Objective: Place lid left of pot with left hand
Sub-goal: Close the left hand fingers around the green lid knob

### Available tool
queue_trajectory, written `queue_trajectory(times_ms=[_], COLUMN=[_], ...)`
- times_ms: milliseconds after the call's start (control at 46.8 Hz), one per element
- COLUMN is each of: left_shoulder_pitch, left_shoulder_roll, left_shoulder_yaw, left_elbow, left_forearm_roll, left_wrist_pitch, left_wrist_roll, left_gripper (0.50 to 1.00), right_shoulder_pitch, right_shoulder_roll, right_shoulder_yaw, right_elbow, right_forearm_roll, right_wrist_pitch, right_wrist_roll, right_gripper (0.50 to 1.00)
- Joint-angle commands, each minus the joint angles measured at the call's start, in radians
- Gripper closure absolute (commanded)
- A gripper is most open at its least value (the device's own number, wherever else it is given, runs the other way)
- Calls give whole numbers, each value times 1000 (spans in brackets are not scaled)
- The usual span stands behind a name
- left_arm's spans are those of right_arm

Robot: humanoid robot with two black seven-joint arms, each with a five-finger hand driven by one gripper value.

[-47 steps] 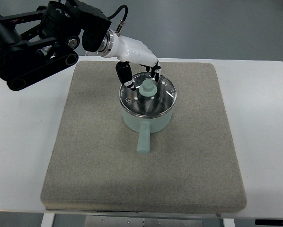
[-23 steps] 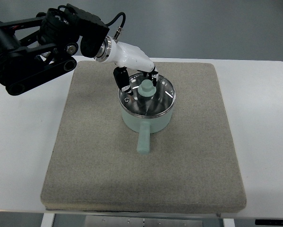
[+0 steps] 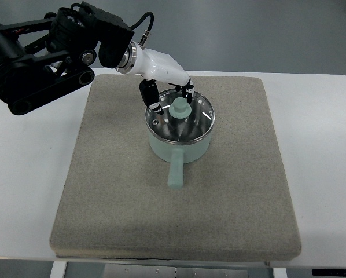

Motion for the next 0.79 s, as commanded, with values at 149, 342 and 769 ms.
queue_trajectory(times_ms=[149, 342, 769], left_shoulder_pitch=[6, 9, 4], left_shoulder_roll=[-8, -20, -22], left_shoulder_yaw=[4, 4, -2], left_elbow=[9, 22, 20], left_forearm_roll=[1, 1, -3], left_wrist_pitch=[0, 0, 0], left_wrist_roll=[0, 6, 6], left_gripper=[787, 787, 789], right_shoulder_pitch=[0, 0, 0], right_shoulder_roll=[0, 0, 0], right_shoulder_yaw=[0, 0, 0], right_elbow=[0, 0, 0], right_forearm_roll=[1, 0, 0], right_wrist_pitch=[0, 0, 0], right_wrist_roll=[0, 0, 0], right_gripper=[579, 579, 579])
